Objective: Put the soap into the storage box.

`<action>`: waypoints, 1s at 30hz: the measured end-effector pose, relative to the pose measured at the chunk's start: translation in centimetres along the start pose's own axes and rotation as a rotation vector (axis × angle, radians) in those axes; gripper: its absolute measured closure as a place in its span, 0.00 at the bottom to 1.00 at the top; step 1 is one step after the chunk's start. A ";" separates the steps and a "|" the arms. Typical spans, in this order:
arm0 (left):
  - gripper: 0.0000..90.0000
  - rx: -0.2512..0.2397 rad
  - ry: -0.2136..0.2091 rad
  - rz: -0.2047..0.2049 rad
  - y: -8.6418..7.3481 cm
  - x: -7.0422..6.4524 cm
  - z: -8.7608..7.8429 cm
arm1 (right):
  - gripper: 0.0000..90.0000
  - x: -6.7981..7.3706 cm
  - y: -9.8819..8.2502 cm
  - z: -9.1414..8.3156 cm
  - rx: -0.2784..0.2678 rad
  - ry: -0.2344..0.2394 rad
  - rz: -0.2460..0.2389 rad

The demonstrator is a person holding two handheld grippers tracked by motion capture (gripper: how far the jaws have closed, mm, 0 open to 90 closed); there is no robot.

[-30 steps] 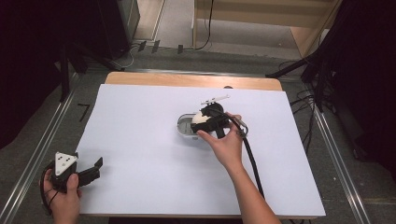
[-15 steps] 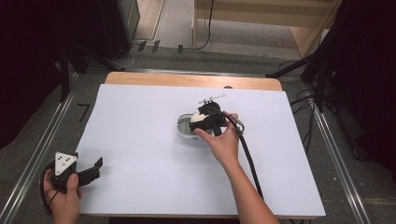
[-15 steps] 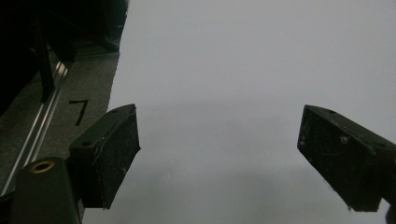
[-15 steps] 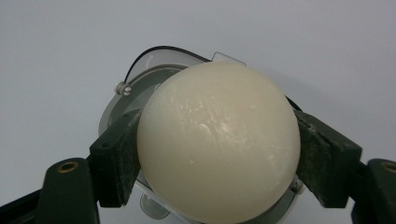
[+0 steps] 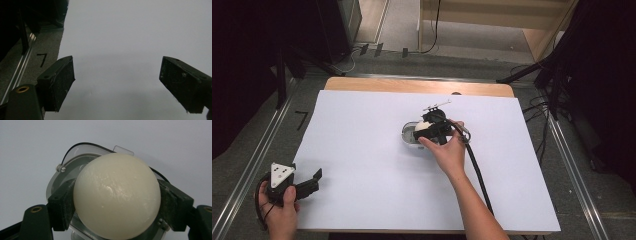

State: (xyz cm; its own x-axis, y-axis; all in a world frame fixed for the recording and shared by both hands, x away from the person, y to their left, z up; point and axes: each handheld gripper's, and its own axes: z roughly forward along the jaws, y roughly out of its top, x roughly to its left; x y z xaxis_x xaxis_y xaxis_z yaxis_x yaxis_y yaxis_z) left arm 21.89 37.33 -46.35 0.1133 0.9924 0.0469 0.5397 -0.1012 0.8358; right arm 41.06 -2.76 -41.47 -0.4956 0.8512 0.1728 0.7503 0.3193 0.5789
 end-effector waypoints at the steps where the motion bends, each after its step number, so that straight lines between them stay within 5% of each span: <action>1: 0.15 0.000 0.000 0.000 0.0 0.0 0.0 | 0.27 0.0 0.0 0.1 0.001 -0.002 0.004; 30: 0.15 0.001 0.000 0.000 0.0 0.0 0.0 | 0.27 0.0 -0.3 0.8 0.034 -0.005 0.044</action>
State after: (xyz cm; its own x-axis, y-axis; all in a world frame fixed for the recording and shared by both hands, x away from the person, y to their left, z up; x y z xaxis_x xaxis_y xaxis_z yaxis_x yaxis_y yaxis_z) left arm 21.90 37.32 -46.36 0.1129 0.9925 0.0467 0.5405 -0.1008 0.8353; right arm 41.14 -2.54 -42.26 -0.4593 0.8670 0.1933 0.7860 0.2953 0.5432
